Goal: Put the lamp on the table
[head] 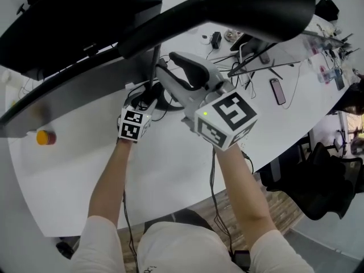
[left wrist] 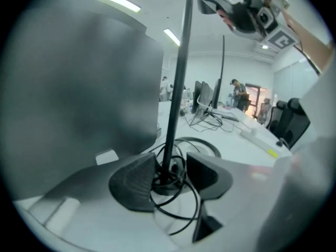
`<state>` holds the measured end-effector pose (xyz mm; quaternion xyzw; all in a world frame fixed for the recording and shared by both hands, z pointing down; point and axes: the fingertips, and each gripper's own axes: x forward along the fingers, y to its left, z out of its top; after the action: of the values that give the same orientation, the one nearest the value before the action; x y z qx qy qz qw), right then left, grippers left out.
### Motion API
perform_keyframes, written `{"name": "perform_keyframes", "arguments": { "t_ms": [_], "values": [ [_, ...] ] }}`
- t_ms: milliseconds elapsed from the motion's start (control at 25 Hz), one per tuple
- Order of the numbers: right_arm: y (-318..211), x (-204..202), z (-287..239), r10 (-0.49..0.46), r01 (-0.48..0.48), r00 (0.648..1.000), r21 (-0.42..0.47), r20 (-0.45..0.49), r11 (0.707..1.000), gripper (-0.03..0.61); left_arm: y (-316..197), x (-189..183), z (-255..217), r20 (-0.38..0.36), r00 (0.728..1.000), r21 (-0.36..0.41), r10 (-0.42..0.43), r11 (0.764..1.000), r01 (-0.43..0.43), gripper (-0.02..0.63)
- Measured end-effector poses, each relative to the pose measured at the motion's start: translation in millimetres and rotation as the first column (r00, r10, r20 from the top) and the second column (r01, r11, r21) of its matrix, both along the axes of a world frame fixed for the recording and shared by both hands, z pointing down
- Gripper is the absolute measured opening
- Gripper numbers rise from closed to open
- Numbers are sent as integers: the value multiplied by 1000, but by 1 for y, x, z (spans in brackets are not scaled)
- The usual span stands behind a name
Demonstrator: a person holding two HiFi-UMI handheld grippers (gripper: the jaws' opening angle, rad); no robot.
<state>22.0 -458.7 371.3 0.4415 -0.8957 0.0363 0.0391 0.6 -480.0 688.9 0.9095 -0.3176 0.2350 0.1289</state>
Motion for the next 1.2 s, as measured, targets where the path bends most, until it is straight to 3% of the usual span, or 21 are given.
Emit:
{"name": "perform_keyframes", "arguments": {
  "t_ms": [200,440,720,1000,1200],
  "values": [
    [37,10,-1,-9,9,999,-14,53,1000,147,24,-17,-25,-26,997,16,-75,997,75,193],
    [101,28,-16,-47,54,989,-43,143,998,138,73,-20,-103,-72,993,78,-96,992,101,149],
    [177,46,-18,-100,109,985,-61,143,992,42,150,-7,-157,-112,984,98,-141,984,152,77],
    [251,71,-15,-92,107,977,-72,192,992,15,227,5,-206,-165,968,116,-187,971,207,-6],
    [295,87,-18,-104,117,975,-59,198,991,14,286,11,-223,-174,969,114,-176,974,197,-8]
  ]
}}
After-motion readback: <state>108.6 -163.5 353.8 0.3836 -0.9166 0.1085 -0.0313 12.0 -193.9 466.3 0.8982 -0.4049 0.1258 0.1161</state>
